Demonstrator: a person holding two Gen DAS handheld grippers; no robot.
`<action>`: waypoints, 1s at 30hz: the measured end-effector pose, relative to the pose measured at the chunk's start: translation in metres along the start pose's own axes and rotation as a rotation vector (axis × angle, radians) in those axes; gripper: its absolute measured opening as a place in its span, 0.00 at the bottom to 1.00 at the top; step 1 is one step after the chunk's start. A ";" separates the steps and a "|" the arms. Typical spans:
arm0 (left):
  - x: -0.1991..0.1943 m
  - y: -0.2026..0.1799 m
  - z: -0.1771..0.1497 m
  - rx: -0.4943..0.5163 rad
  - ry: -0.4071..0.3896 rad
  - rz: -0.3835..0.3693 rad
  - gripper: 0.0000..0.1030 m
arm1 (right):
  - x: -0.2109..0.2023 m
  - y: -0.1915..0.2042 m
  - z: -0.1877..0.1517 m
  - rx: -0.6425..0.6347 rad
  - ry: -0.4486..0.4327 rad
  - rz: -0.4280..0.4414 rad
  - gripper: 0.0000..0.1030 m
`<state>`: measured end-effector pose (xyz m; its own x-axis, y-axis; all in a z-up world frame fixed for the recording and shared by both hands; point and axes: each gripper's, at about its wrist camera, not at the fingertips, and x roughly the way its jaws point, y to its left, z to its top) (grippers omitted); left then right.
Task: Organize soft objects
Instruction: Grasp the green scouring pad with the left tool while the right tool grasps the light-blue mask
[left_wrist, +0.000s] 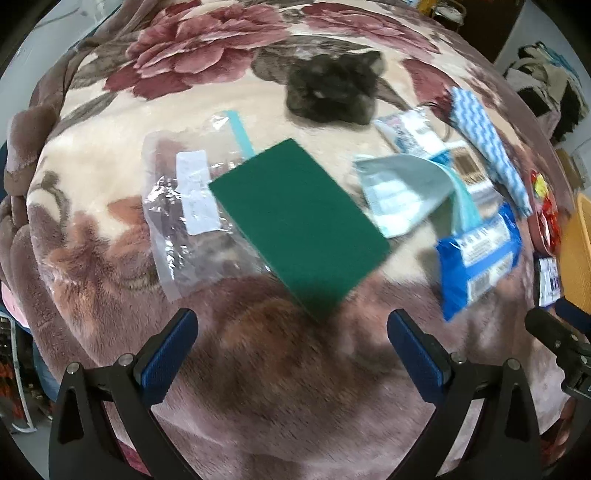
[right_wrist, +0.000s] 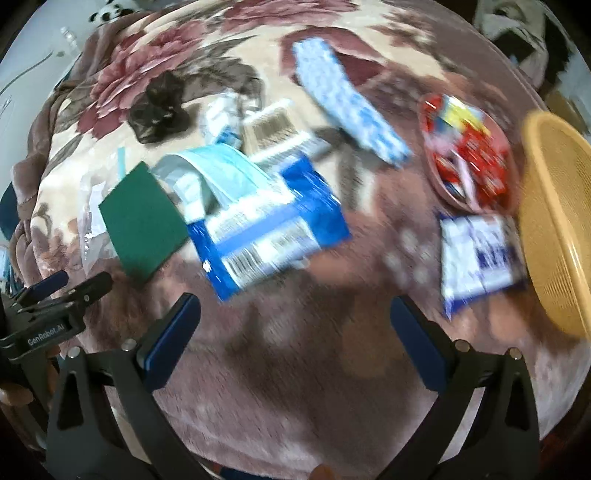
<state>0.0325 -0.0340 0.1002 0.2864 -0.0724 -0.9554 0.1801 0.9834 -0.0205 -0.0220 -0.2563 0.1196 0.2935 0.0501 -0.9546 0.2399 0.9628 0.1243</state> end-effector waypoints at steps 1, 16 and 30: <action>0.003 0.006 0.001 -0.013 0.003 -0.001 1.00 | 0.003 0.005 0.005 -0.016 -0.008 0.006 1.00; 0.023 0.053 0.020 -0.141 -0.001 -0.063 0.99 | 0.078 0.069 0.079 -0.259 0.037 -0.023 0.37; 0.053 -0.011 0.042 -0.231 0.077 0.045 0.99 | -0.001 0.030 0.073 -0.143 -0.162 0.146 0.15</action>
<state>0.0854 -0.0562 0.0623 0.2150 -0.0235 -0.9763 -0.0538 0.9979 -0.0358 0.0528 -0.2467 0.1445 0.4625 0.1589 -0.8723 0.0547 0.9768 0.2069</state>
